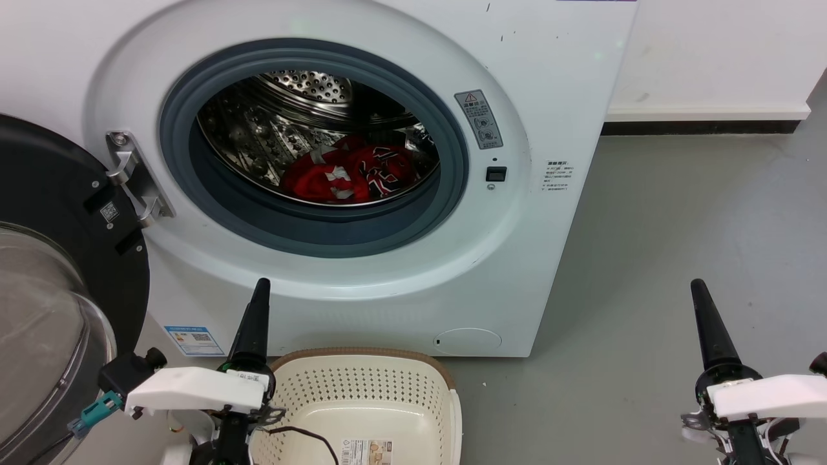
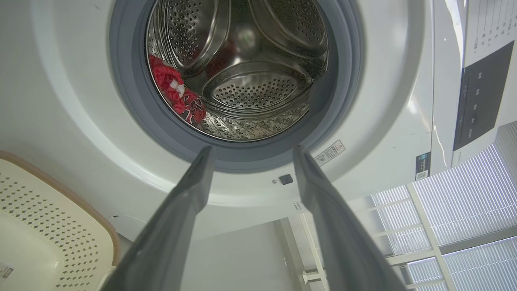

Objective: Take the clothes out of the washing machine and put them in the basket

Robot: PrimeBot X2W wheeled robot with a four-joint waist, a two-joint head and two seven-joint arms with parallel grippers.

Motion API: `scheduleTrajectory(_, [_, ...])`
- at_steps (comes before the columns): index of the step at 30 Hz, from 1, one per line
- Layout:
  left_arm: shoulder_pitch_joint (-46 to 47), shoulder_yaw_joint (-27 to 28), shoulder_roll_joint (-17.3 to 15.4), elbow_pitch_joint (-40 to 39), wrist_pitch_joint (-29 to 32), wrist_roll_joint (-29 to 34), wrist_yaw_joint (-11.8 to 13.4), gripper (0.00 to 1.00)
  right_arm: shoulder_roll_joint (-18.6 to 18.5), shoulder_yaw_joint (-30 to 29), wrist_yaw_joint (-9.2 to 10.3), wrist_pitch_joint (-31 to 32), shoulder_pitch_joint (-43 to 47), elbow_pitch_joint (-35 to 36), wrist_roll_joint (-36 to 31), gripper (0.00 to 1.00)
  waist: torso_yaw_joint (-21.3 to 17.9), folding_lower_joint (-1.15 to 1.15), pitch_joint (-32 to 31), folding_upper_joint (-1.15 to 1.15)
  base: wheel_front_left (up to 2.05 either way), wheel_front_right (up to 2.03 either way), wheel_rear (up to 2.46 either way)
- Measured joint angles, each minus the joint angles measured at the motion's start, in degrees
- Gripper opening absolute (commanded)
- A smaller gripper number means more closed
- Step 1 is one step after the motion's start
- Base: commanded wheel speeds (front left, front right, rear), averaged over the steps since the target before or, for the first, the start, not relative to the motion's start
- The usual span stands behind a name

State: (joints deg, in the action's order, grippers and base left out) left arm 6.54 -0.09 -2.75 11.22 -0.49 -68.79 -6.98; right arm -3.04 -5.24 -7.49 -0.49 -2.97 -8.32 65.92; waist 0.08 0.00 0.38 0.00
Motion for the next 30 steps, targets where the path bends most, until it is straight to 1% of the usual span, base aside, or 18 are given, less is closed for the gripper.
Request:
scheduleTrajectory(5, [0.8, -1.0, 0.0, 0.0, -1.2, 6.5, 0.4, 1.00, 0.0, 0.4, 0.00, -1.1, 0.9, 1.0, -7.7, 1.00, 0.0, 0.00, 0.0, 0.00, 0.00, 0.00, 0.00])
scheduleTrajectory(11, [1.1, -1.6, -0.2, 0.2, -2.3, 13.3, 0.7, 1.00, 0.0, 0.5, 0.00, -1.7, 1.2, 2.2, -15.1, 1.00, 0.0, 0.00, 0.0, 0.00, 0.00, 0.00, 0.00])
scheduleTrajectory(20, [2.0, -2.7, -0.5, 0.3, -4.0, 21.9, 1.0, 1.00, 0.0, 0.5, 0.00, -2.2, 1.9, 3.3, -23.7, 1.00, 0.1, 0.00, 0.0, 0.00, 0.00, 0.00, 0.00])
scheduleTrajectory(22, [2.0, -2.9, -0.6, 0.4, -4.4, 23.5, 1.4, 1.00, 0.1, 0.5, 0.00, -2.3, 2.0, 3.6, -25.6, 1.00, 0.1, 0.00, 0.0, 0.00, 0.00, 0.00, 0.00])
scheduleTrajectory(30, [2.7, -3.7, -0.8, 0.6, -5.8, 29.6, 1.6, 1.00, 0.1, 0.9, 0.00, -3.0, 2.4, 4.6, -31.6, 1.00, 0.2, 0.00, 0.2, 0.00, 0.00, 0.00, 0.00])
